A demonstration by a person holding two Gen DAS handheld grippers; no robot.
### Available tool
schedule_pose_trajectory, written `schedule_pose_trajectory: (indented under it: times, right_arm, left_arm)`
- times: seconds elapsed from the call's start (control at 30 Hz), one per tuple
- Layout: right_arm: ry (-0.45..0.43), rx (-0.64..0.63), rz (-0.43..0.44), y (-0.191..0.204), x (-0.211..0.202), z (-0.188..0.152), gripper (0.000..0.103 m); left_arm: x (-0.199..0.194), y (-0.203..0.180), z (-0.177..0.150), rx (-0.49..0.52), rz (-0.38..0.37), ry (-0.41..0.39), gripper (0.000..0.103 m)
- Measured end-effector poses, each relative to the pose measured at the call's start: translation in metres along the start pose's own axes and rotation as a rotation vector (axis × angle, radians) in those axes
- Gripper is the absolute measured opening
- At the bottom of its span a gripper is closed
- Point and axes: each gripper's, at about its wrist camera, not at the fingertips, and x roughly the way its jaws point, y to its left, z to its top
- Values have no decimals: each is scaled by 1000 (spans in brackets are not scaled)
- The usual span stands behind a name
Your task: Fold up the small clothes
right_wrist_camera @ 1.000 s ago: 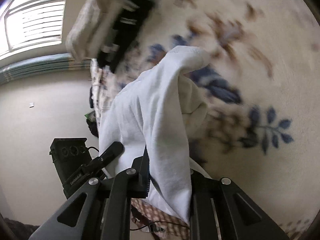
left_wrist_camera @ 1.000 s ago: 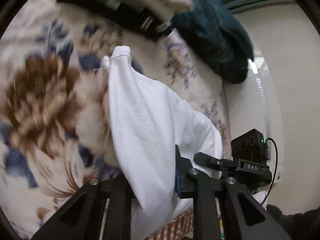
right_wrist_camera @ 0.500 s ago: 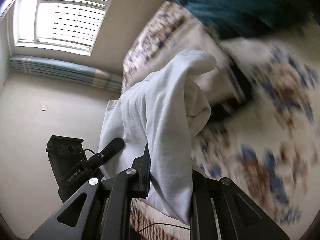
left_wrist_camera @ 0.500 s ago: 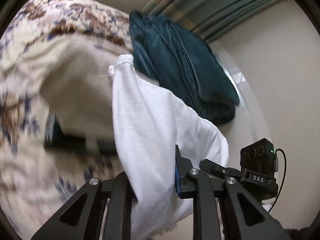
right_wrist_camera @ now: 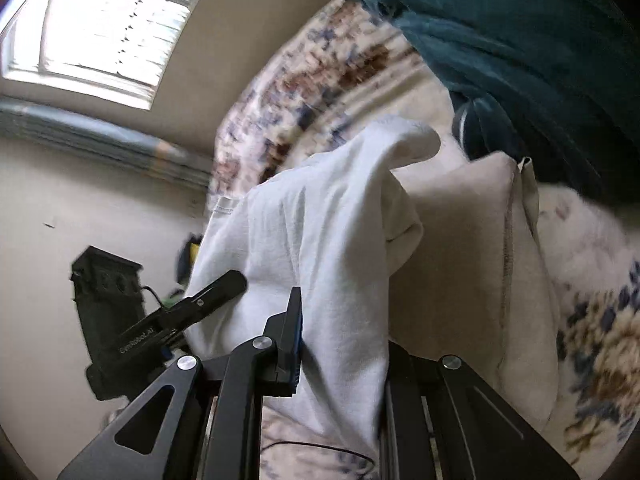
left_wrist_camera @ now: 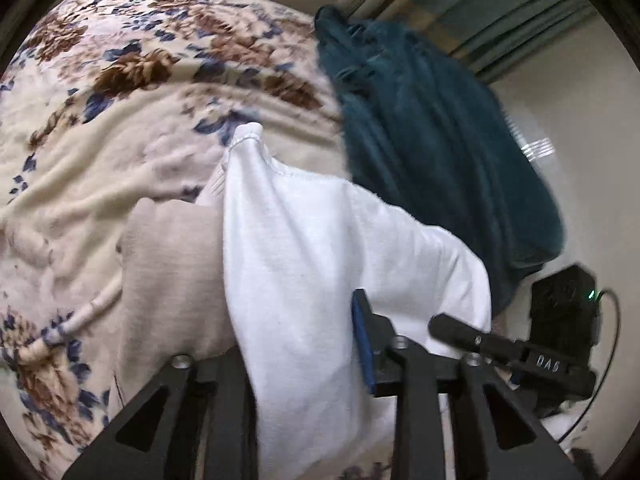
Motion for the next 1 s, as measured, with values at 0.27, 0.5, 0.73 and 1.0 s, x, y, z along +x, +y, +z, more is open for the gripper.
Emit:
schedule_pose_trajectory:
  times: [0.27, 0.5, 0.73, 1.0]
  right_arm:
    - [-26, 24, -116, -6, -1, 8, 61]
    - [-174, -153, -510, 29, -44, -20, 96]
    - [-233, -247, -764, 47, -85, -69, 103]
    - [-266, -294, -797, 87, -148, -123, 103]
  left_arm:
    - [-22, -16, -23, 10, 131, -38, 46]
    - [-29, -49, -48, 100, 397, -72, 93]
    - [-57, -60, -92, 58, 461, -78, 94]
    - [-119, -93, -129, 49, 512, -128, 94]
